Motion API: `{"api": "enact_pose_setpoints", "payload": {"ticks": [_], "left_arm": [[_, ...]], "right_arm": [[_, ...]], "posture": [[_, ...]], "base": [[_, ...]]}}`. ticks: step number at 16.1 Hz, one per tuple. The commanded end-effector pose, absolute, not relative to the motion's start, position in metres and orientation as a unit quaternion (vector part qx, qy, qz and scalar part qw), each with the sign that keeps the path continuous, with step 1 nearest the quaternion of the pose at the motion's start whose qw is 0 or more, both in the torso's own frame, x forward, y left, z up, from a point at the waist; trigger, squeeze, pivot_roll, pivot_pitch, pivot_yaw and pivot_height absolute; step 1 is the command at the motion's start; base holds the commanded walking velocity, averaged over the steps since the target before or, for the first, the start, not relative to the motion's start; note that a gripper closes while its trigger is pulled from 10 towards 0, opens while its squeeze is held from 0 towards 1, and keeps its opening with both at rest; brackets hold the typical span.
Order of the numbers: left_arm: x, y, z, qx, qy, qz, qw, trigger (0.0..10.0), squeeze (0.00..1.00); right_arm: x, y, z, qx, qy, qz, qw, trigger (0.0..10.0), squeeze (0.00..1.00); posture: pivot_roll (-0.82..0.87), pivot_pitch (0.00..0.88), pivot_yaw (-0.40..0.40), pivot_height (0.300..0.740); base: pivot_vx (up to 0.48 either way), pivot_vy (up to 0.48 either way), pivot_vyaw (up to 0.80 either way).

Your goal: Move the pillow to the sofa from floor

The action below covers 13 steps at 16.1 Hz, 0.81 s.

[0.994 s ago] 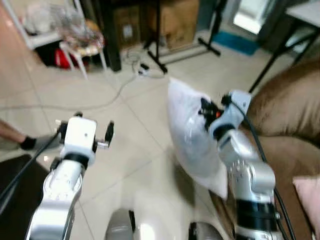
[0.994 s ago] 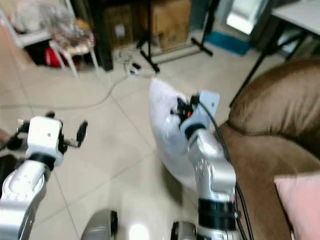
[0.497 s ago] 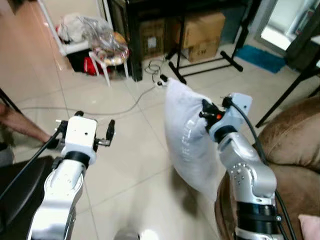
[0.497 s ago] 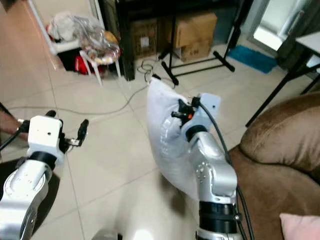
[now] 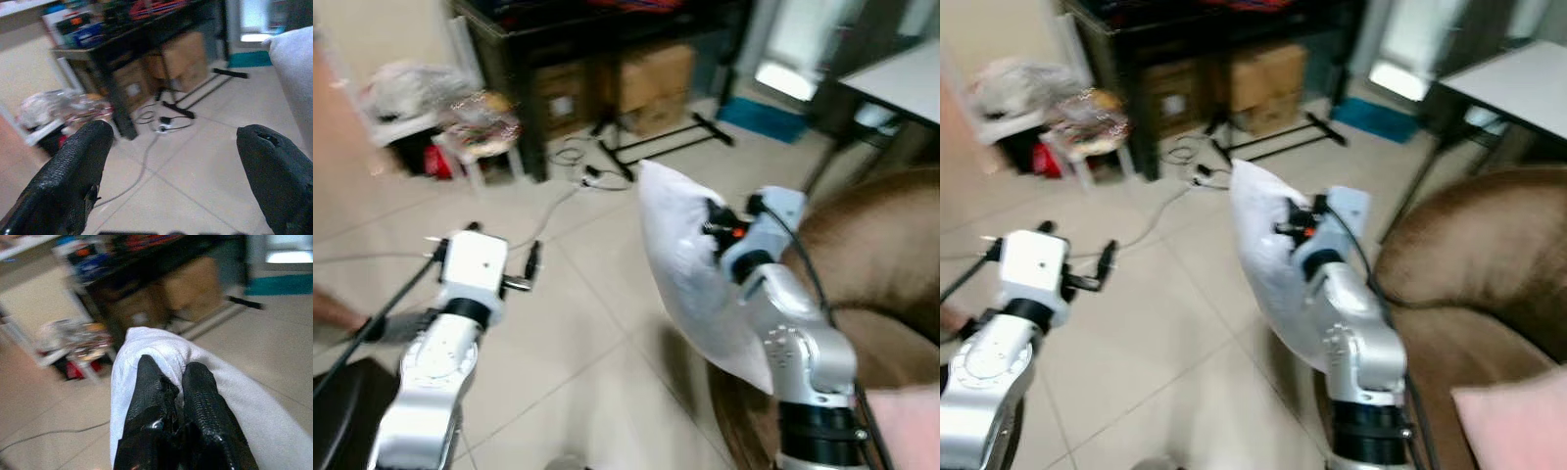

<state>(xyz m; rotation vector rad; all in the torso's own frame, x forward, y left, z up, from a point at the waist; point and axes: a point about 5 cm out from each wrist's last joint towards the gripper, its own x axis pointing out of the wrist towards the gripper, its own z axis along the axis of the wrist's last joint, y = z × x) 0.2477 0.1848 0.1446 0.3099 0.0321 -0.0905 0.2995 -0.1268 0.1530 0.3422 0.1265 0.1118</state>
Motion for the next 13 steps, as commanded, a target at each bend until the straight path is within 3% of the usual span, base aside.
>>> {"api": "enact_pose_setpoints", "payload": {"ticks": [1,13], "left_arm": [[0.2481,0.1850,0.1459,0.155,0.015,-0.047,0.987,10.0,0.00],[0.2519,0.1833,0.1456,0.157,0.015,-0.048,0.986,10.0,0.00]], "right_arm": [[0.2994,-0.1283,0.1615,0.174,0.043,0.054,0.982,10.0,0.00],[0.3020,-0.1248,0.1629,0.148,0.035,0.068,0.986,10.0,0.00]], "posture": [[-0.03,0.000,0.021,0.740],[-0.03,0.000,0.019,0.740]], "base": [[0.000,0.000,0.00],[0.000,0.000,0.00]]}}
